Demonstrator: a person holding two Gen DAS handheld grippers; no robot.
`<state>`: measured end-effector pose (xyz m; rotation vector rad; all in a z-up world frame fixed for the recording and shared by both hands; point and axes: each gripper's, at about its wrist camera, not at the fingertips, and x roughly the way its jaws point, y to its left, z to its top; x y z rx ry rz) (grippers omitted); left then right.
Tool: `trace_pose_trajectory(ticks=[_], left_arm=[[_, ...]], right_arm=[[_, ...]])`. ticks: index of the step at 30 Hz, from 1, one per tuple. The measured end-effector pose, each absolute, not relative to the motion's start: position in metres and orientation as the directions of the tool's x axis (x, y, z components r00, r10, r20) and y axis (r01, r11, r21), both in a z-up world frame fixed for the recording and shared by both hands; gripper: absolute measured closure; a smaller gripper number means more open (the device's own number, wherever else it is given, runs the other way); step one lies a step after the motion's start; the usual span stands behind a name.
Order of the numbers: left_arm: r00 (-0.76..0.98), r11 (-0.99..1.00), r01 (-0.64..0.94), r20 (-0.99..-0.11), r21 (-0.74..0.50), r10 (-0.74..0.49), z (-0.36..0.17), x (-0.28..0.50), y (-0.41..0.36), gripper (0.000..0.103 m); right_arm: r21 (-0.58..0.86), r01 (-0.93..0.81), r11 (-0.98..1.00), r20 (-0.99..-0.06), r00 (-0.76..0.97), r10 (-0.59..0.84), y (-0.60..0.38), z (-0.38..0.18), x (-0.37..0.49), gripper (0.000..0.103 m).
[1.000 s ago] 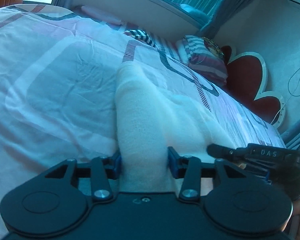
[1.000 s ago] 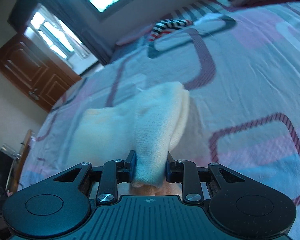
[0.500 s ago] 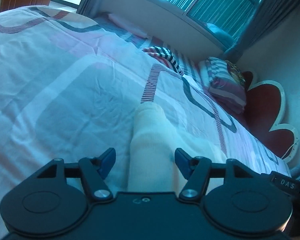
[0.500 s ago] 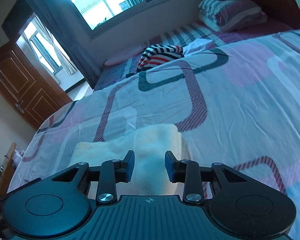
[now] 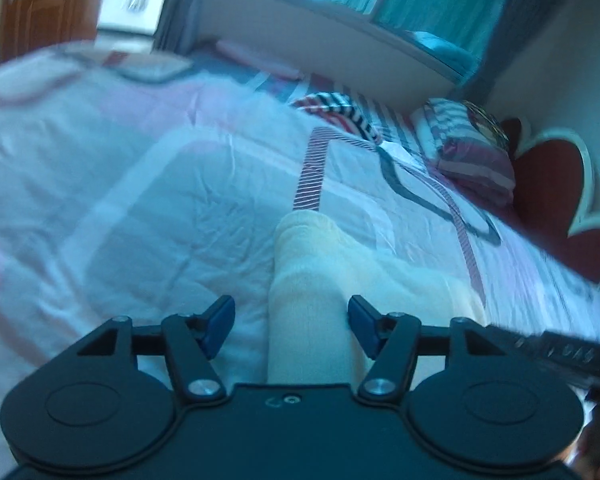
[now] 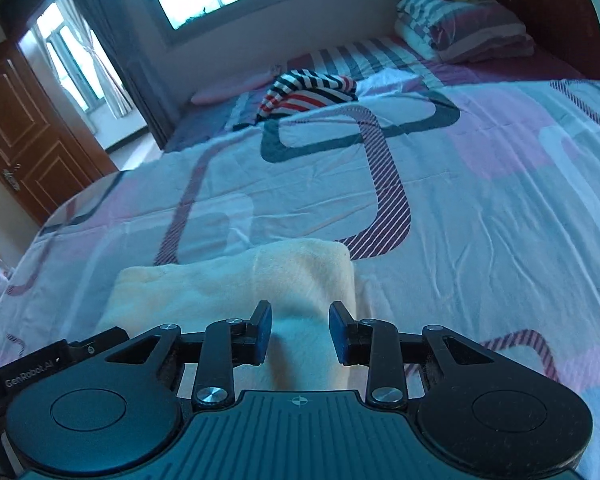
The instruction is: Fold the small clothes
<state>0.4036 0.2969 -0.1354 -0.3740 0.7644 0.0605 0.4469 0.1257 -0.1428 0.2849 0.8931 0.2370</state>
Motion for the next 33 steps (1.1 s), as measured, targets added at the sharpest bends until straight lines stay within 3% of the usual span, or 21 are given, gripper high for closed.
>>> trace_pose_trajectory(ticks=[8, 15, 24, 33], left_arm=[[0.701, 0.957, -0.147, -0.709, -0.25, -0.077, -0.127, 0.35, 0.276, 0.041], [0.651, 0.962, -0.15, -0.755, -0.23, -0.079, -0.145, 0.343, 0.264, 0.037], [0.64, 0.975, -0.102, -0.764, -0.196, -0.086, -0.141, 0.304, 0.257, 0.037], [0.658, 0.981, -0.076, -0.749, -0.177, -0.084, -0.151, 0.284, 0.251, 0.034]], right_arm=[[0.285, -0.164, 0.944, -0.689, 0.65, 0.321, 0.124, -0.122, 0.376, 0.07], [0.221, -0.112, 0.969, -0.765, 0.597, 0.243, 0.124, -0.152, 0.357, 0.07], [0.234, -0.148, 0.961, -0.752, 0.598, 0.276, 0.117, -0.137, 0.319, 0.07], [0.205, -0.148, 0.968, -0.807, 0.534, 0.252, 0.116, -0.165, 0.289, 0.07]])
